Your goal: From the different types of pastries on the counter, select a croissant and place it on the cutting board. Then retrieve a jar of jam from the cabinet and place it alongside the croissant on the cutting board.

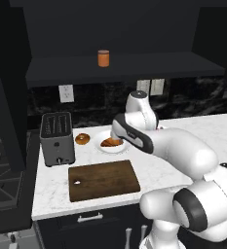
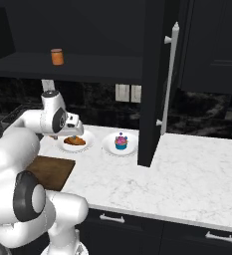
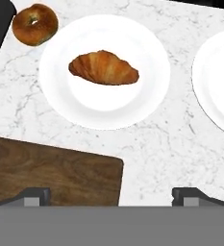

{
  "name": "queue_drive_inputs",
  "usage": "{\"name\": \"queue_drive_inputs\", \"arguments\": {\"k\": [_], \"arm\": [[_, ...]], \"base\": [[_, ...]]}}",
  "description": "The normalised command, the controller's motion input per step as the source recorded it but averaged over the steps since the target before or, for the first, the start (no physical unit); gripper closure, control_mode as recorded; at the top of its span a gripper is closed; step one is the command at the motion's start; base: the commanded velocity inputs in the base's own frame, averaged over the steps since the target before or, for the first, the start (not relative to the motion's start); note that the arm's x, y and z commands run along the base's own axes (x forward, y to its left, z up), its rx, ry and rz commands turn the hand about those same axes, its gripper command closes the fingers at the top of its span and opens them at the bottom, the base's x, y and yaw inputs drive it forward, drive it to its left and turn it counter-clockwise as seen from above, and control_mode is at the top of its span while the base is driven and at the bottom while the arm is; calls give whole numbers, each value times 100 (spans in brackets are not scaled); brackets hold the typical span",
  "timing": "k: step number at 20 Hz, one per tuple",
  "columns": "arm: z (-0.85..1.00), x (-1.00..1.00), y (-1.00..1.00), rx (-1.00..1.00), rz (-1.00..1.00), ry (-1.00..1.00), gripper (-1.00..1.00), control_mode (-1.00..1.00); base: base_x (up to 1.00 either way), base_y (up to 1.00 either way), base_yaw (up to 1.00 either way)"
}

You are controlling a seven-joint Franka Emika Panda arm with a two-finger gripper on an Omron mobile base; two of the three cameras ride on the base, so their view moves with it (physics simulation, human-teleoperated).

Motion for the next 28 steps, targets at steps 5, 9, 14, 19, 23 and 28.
{"name": "queue_drive_inputs", "arguments": {"k": [5,9,14,19,23,28], "arm": [[-2,54,-27,6,50,-2,-100,-100],[0,43,-14,0,59,0,-100,-100],[1,1,5,0,16,1,-100,-100],[10,15,0,-3,31,-12,-100,-100],[-3,15,1,-10,27,-2,-100,-100],[-14,2,21,-8,6,0,-100,-100]], "base": [[0,0,0],[0,0,0],[0,0,0],[0,0,0],[0,0,0],[0,0,0]]}}
